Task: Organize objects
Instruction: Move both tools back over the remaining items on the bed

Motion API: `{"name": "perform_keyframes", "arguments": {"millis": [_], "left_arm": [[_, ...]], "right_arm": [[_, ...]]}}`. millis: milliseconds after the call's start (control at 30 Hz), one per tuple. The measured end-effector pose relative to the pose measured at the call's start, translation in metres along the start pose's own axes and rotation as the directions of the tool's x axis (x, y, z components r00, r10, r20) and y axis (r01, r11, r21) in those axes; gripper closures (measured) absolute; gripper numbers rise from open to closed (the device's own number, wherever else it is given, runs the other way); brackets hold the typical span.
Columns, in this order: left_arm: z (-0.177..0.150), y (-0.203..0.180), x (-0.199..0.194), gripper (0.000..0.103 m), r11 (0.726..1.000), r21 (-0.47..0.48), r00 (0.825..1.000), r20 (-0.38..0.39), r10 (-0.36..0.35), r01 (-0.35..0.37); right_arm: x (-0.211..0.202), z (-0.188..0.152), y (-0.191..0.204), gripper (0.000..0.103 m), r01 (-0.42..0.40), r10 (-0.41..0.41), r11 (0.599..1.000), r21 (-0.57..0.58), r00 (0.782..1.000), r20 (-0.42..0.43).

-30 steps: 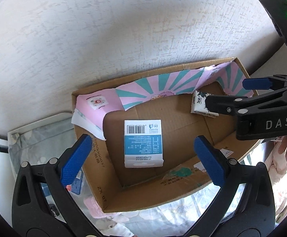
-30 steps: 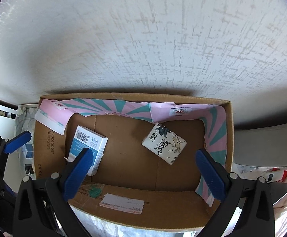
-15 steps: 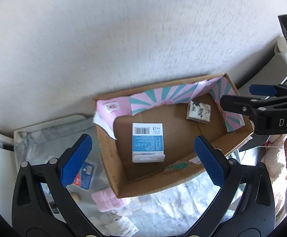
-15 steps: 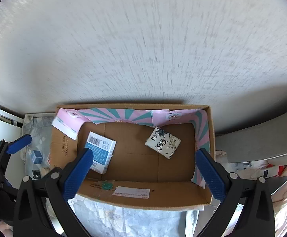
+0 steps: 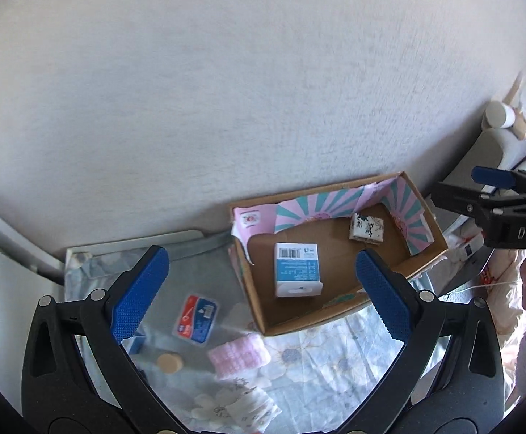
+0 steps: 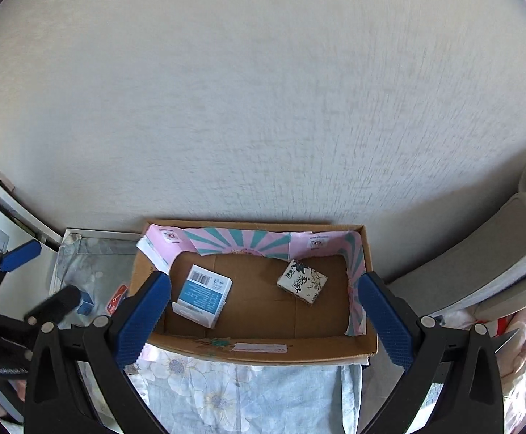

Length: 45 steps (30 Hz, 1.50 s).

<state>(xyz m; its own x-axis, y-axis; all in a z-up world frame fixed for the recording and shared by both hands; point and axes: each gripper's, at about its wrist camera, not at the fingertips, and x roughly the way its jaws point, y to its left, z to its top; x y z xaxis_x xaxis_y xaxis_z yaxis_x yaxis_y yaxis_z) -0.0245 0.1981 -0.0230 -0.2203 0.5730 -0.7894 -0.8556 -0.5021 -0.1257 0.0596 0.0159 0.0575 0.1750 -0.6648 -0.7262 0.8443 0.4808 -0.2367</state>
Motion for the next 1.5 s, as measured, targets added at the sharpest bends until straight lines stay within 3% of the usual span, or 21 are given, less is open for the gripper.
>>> {"name": "perform_keyframes", "arguments": {"millis": [133,267,533,1100,1500], "left_arm": [[-0.007,0.017,-0.021,0.000,1.000,-0.028,1.000,0.027,-0.007,0.007],[-0.021,0.034,-0.040,0.000,0.998,-0.061,0.998,0.055,-0.008,0.011],[-0.058,0.069,-0.063,0.000,0.995,-0.089,0.994,0.092,0.055,-0.047],[-0.147,0.136,-0.090,0.000,0.980,-0.181,0.991,0.090,0.097,-0.079],[-0.213,0.176,-0.083,0.000,0.959,-0.255,0.987,0.076,0.143,-0.120]], "right_arm": [[-0.021,-0.014,0.020,0.000,0.051,-0.048,0.998,-0.039,0.996,0.069],[-0.037,-0.028,0.035,0.000,0.015,-0.011,0.999,-0.030,0.993,0.115],[-0.059,-0.059,0.072,0.000,-0.022,0.027,0.999,-0.030,0.983,0.181],[-0.058,-0.119,0.154,0.000,-0.091,0.108,0.991,-0.094,0.975,0.193],[-0.028,-0.158,0.191,0.000,-0.156,0.178,0.979,-0.134,0.969,0.169]]}}
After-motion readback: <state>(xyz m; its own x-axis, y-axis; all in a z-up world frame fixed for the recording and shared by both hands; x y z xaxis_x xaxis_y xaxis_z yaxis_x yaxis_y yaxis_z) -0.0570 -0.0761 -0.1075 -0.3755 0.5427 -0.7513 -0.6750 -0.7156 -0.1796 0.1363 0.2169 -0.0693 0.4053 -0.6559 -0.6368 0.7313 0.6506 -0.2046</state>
